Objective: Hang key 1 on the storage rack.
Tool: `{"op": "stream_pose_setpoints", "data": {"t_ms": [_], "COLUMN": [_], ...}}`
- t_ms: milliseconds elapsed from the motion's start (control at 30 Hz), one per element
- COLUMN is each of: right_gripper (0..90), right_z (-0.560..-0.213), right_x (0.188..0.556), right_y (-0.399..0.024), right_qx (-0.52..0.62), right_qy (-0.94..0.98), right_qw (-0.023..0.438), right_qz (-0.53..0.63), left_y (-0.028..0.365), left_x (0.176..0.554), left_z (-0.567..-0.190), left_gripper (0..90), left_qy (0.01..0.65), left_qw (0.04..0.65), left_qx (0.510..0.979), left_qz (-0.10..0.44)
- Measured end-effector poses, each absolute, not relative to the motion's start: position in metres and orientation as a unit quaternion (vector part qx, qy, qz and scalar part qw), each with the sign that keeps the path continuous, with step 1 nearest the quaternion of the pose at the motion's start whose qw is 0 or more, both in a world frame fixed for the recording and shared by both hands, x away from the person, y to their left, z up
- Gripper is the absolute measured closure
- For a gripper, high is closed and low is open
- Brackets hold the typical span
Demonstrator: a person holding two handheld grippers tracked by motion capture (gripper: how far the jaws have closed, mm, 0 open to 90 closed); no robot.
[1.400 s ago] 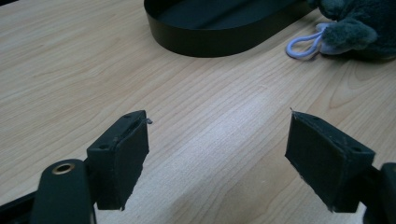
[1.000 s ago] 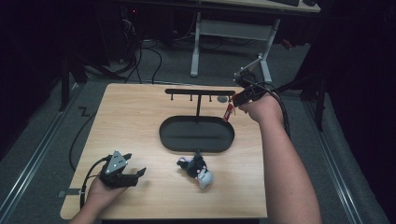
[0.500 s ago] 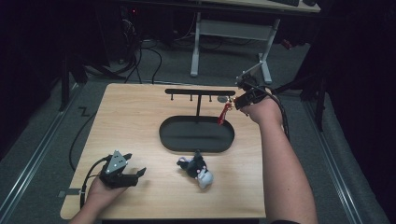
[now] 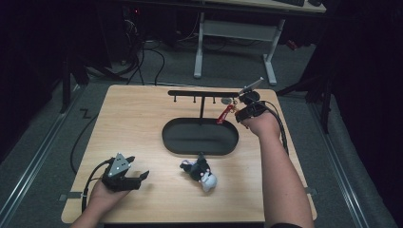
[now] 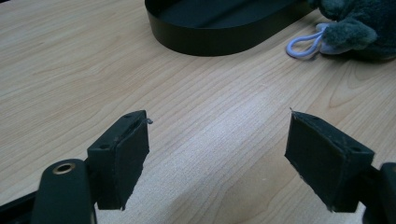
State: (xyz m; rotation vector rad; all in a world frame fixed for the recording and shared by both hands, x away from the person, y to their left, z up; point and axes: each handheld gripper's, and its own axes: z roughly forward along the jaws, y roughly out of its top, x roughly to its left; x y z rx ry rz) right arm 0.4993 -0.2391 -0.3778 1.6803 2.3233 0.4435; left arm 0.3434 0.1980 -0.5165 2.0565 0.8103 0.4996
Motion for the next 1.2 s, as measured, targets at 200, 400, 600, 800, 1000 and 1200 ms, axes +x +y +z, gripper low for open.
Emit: {"op": "stream_pose_setpoints", "data": {"t_ms": [200,400,600,800,1000,1200], "right_gripper": [53.8,48.0,41.4,38.3,38.6,49.9], "right_z": [-0.384,-0.388,-0.407,-0.428,-0.460,-0.495], "right_x": [0.497,0.478,0.446,0.404,0.355,0.307], "right_y": [-0.240,-0.249,-0.250,-0.258,-0.265,-0.276], "right_qx": [0.582,0.588,0.572,0.572,0.566,0.562], "right_qy": [0.786,0.779,0.788,0.774,0.757,0.735], "right_qw": [0.121,0.131,0.158,0.163,0.162,0.190], "right_qz": [0.168,0.173,0.165,0.219,0.283,0.329], "left_y": [0.199,0.196,0.190,0.182,0.173,0.158], "left_x": [0.344,0.344,0.342,0.339,0.335,0.336], "left_z": [-0.515,-0.514,-0.513,-0.513,-0.514,-0.513], "left_gripper": [22.6,23.2,23.4,24.5,30.7,43.7], "left_qy": [0.328,0.325,0.320,0.314,0.304,0.313], "left_qw": [0.429,0.432,0.431,0.430,0.436,0.445], "left_qx": [0.819,0.819,0.823,0.826,0.827,0.821], "left_qz": [0.196,0.193,0.188,0.183,0.183,0.171]}}
